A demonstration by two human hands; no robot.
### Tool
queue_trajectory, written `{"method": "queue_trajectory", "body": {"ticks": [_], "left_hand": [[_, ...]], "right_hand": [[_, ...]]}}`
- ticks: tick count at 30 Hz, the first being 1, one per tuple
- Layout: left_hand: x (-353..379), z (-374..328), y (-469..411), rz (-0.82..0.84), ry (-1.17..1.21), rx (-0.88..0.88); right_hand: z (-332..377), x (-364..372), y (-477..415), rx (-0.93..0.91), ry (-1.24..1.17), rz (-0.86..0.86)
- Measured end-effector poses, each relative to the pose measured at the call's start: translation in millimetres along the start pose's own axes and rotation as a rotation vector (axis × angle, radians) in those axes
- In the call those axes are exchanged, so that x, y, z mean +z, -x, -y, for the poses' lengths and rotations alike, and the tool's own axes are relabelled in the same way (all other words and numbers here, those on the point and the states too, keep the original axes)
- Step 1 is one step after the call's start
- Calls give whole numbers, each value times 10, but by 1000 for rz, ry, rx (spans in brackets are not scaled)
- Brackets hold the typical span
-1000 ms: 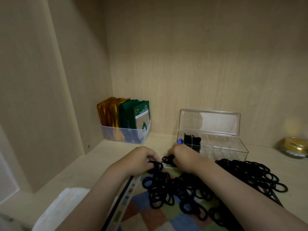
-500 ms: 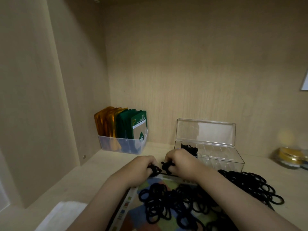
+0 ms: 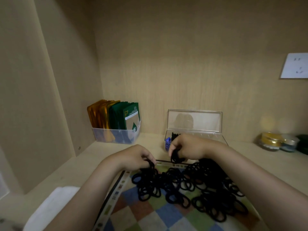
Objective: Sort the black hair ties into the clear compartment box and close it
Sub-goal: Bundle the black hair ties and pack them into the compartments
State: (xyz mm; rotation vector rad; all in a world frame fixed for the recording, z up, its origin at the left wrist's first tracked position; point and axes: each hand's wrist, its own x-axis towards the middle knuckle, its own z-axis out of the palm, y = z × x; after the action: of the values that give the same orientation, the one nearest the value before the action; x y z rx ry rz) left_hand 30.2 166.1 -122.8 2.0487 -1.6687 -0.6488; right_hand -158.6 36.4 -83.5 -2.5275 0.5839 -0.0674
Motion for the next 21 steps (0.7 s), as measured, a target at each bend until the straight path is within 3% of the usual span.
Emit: {"method": "queue_trajectory", "body": {"ticks": [9,16,21], "left_hand": [[124,21,-51,17,-227,-48],[69,-6,-151,-50,-150,-35],[0,-120,-288,-117,6,-6]], "right_hand": [[-127,332,-31,18,276,68],[-154,325,-82,38,320,74],[-209,174,-73,20,141,-70]]}}
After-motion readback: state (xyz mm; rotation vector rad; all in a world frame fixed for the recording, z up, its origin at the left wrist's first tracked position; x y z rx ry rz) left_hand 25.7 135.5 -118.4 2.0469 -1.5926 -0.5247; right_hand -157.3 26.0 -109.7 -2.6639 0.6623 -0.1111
